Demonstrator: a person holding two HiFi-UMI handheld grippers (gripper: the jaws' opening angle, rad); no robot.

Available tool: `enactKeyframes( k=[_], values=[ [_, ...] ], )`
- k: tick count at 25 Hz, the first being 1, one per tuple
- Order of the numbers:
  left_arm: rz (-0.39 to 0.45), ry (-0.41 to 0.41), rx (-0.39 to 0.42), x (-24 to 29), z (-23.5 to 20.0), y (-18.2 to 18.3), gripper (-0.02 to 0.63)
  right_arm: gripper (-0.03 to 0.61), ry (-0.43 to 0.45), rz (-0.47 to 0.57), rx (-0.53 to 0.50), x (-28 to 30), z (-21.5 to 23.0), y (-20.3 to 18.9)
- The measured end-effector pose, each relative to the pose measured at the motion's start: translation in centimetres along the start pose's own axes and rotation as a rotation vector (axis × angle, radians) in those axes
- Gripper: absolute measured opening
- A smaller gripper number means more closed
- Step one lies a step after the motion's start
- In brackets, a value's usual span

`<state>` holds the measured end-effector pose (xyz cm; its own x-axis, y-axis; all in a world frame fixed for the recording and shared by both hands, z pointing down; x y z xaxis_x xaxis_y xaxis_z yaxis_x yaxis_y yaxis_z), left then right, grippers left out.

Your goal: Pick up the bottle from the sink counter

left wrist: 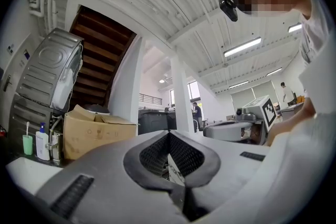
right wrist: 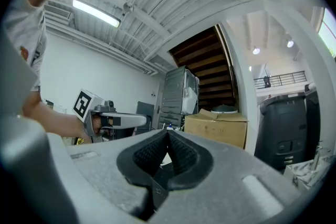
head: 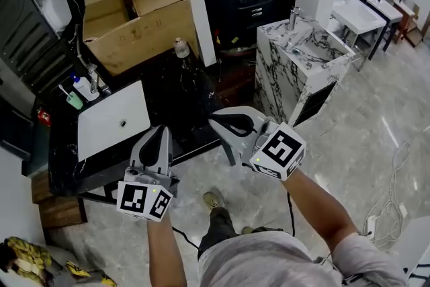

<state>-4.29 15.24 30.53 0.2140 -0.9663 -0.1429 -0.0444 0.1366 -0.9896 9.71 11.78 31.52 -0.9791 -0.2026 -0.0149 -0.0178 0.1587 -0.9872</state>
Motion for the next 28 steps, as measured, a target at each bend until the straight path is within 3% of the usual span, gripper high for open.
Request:
enactKeyframes(
  k=[16, 28],
  values=[
    [-0.012, -0.092, -0.015, 13.5, -12.7, -1.9, 0.002, 0.002, -0.074, -0.064, -0.005, 13.7, 13.4, -1.9],
    [-0.006, -0.184, -0.044, 21.3, -18.4, -4.3, 0.002, 0.002, -0.147, -0.127, 0.012, 20.1, 20.6, -4.3]
  ],
)
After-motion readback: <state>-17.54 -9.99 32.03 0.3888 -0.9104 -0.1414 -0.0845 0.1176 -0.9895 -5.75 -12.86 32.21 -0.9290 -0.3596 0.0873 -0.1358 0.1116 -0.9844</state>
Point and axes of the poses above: the fingertips, and each gripper's own axes: x forward along the fingers, z to its right, y out of its top, the point moved 4 cm from there along -x, backward along the fingers, and after that the axes turned 13 degrees about y, right-handed, at the moved point
